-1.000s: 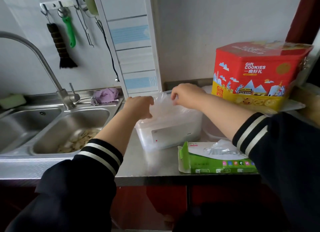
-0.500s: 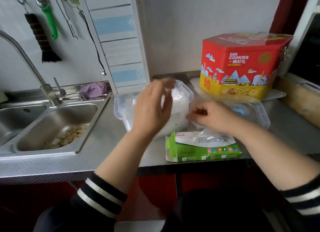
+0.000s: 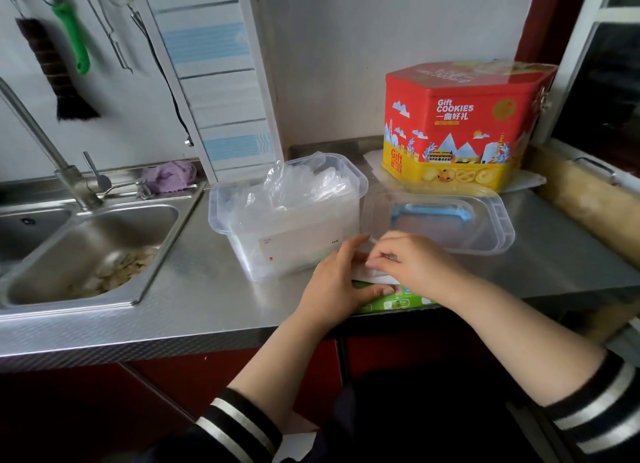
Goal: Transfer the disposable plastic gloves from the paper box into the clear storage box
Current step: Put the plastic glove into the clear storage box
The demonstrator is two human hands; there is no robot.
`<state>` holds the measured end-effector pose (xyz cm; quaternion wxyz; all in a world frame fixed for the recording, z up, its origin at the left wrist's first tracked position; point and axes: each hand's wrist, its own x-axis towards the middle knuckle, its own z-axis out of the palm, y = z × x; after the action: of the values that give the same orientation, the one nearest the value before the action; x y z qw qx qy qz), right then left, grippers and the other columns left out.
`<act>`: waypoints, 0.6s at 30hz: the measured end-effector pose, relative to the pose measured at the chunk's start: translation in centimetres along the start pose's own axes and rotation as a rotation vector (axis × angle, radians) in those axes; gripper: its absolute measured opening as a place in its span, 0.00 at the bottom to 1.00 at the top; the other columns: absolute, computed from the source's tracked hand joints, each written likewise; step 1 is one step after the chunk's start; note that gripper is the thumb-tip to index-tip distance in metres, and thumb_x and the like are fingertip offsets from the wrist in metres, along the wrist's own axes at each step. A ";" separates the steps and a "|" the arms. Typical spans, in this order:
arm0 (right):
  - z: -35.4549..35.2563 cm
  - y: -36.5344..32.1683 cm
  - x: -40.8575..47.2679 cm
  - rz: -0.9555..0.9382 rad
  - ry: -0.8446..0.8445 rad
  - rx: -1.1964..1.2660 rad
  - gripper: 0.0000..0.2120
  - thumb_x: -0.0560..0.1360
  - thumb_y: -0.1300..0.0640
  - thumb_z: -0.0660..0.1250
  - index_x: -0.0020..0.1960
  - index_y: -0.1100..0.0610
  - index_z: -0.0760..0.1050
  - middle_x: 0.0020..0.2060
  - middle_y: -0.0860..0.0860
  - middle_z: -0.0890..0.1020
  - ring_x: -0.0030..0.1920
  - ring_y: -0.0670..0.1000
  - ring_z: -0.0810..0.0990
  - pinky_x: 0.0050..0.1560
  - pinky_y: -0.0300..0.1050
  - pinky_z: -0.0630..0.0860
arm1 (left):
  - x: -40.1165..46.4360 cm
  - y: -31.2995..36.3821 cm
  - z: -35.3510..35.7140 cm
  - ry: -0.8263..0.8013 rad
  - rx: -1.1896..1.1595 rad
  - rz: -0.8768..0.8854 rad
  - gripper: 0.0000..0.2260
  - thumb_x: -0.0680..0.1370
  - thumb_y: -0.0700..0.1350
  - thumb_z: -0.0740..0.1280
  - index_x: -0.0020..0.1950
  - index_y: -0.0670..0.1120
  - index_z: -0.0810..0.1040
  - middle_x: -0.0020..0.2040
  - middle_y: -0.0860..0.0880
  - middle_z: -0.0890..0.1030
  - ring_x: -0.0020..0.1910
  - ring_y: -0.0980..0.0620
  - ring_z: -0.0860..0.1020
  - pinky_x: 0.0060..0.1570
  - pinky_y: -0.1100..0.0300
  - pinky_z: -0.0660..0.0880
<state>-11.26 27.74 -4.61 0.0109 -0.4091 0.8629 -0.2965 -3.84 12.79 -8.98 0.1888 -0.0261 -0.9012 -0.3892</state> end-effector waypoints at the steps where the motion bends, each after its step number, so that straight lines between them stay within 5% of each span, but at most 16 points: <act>1: 0.0 0.0 0.0 -0.010 0.027 -0.026 0.05 0.76 0.53 0.68 0.44 0.51 0.81 0.42 0.44 0.76 0.43 0.45 0.74 0.45 0.45 0.69 | 0.0 0.0 0.0 0.004 0.000 -0.003 0.38 0.66 0.55 0.79 0.72 0.49 0.66 0.56 0.55 0.80 0.57 0.55 0.77 0.59 0.58 0.72; 6: -0.6 -0.6 0.3 0.043 0.213 0.079 0.07 0.77 0.52 0.66 0.44 0.54 0.79 0.36 0.49 0.80 0.38 0.50 0.76 0.41 0.48 0.72 | 0.0 -0.1 0.2 0.000 0.055 -0.020 0.31 0.66 0.58 0.78 0.63 0.51 0.70 0.50 0.57 0.77 0.54 0.52 0.76 0.53 0.56 0.72; 9: -1.7 -0.9 0.6 0.122 0.323 0.276 0.08 0.78 0.54 0.66 0.44 0.57 0.80 0.34 0.52 0.80 0.34 0.47 0.73 0.38 0.39 0.69 | 0.0 -0.2 0.2 0.020 0.073 -0.025 0.24 0.66 0.58 0.78 0.52 0.53 0.68 0.52 0.59 0.79 0.55 0.53 0.77 0.56 0.53 0.73; 12: -2.9 -1.1 0.6 0.180 0.425 0.484 0.09 0.78 0.55 0.66 0.43 0.55 0.81 0.37 0.52 0.83 0.37 0.45 0.76 0.40 0.33 0.70 | 0.0 -0.5 0.2 0.011 0.049 -0.015 0.27 0.66 0.60 0.77 0.58 0.53 0.71 0.55 0.61 0.78 0.58 0.56 0.76 0.60 0.51 0.73; 18: -5.1 -2.2 0.8 0.169 0.669 0.889 0.07 0.76 0.51 0.69 0.41 0.46 0.84 0.44 0.52 0.84 0.49 0.53 0.80 0.60 0.60 0.76 | -0.1 0.0 0.0 -0.010 0.072 -0.040 0.31 0.66 0.59 0.77 0.63 0.50 0.72 0.52 0.64 0.75 0.59 0.57 0.75 0.62 0.53 0.71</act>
<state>-11.58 28.72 0.93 -0.0684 -0.1782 0.6410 -0.7434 -3.78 12.78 -9.01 0.1775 -0.0033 -0.9158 -0.3602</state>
